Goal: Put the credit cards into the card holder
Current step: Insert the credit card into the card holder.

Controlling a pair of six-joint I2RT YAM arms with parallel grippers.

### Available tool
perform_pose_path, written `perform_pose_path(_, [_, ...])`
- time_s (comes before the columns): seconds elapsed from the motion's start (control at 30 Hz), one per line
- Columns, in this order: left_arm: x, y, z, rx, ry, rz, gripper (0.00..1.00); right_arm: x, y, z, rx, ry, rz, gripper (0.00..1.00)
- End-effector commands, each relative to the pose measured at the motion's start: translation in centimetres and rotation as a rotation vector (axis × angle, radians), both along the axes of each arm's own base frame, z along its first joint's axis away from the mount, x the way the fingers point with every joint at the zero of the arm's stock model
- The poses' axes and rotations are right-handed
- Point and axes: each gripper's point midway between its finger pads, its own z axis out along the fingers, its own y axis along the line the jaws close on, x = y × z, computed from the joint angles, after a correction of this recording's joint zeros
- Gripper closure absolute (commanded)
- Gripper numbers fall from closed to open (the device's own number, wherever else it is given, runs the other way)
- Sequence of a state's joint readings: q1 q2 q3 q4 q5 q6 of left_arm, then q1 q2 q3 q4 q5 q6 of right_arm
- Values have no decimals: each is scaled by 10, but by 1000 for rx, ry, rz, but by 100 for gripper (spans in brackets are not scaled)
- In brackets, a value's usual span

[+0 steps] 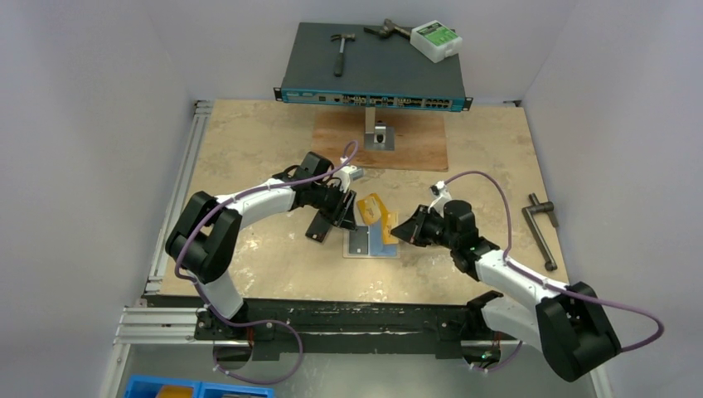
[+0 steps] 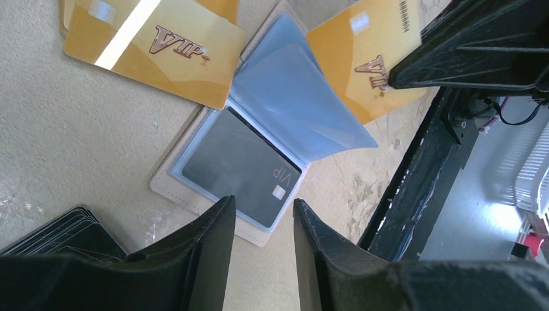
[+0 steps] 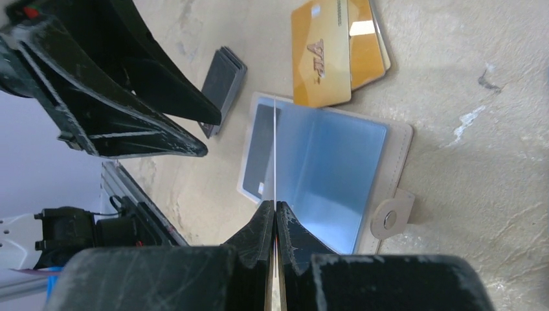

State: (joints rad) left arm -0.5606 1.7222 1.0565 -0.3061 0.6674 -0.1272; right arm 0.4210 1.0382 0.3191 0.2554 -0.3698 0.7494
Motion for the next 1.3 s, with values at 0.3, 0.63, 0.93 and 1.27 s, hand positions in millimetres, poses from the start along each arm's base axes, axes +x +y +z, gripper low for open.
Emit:
perform_pose_path(0.3, [19, 2, 30, -43, -102, 11, 63, 8, 30, 14, 57, -47, 157, 100])
perform_pose_path(0.63, [22, 7, 31, -21, -139, -21, 63, 6, 47, 4, 28, -16, 218, 100])
perform_pose_path(0.93, [25, 15, 34, 35, -235, -121, 62, 10, 50, -13, -11, 26, 226, 100])
perform_pose_path(1.27, [15, 11, 25, 91, -423, -346, 62, 9, 45, -27, -42, 64, 210, 100])
